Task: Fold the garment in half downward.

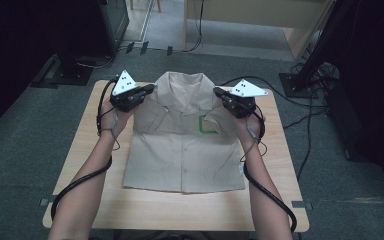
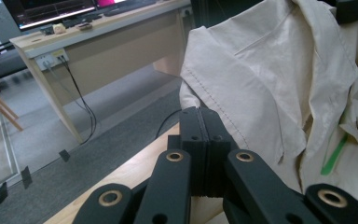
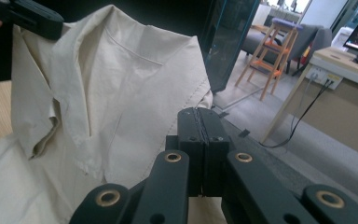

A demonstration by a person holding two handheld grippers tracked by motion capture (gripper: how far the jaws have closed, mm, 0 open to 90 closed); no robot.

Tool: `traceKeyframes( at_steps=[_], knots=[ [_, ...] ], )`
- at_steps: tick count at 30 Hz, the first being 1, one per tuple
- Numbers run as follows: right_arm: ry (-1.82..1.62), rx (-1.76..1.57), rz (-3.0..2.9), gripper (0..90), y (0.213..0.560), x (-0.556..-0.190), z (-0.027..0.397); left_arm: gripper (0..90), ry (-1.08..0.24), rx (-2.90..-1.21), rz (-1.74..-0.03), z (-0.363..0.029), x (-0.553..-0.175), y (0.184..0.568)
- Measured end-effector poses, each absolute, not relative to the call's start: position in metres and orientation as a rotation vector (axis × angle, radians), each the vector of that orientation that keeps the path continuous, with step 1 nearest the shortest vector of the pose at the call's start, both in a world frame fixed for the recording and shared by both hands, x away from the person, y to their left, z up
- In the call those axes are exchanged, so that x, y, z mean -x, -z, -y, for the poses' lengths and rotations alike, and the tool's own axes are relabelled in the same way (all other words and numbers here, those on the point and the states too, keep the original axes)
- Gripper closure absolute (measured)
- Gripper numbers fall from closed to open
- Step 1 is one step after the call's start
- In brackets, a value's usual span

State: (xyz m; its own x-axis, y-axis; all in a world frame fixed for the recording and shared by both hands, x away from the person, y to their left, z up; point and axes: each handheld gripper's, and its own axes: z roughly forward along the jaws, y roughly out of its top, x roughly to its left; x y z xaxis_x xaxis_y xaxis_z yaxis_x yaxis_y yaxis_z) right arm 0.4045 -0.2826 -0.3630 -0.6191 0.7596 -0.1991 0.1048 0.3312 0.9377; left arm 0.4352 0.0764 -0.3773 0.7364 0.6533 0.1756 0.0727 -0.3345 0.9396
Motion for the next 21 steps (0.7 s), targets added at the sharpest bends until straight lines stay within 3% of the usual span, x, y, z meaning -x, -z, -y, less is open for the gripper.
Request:
traceKeyframes(
  at_steps=[7,21],
  knots=[
    [-1.297,-0.808,-1.996,89.7,0.395,-0.402,0.287,90.0,-0.598,-1.858,-0.598,-0.079,-0.430,0.410],
    [-1.288,-0.774,-2.006,89.4,0.400,-0.363,0.289,90.0,-0.552,-1.825,-0.606,-0.080,-0.392,0.420]
  ],
)
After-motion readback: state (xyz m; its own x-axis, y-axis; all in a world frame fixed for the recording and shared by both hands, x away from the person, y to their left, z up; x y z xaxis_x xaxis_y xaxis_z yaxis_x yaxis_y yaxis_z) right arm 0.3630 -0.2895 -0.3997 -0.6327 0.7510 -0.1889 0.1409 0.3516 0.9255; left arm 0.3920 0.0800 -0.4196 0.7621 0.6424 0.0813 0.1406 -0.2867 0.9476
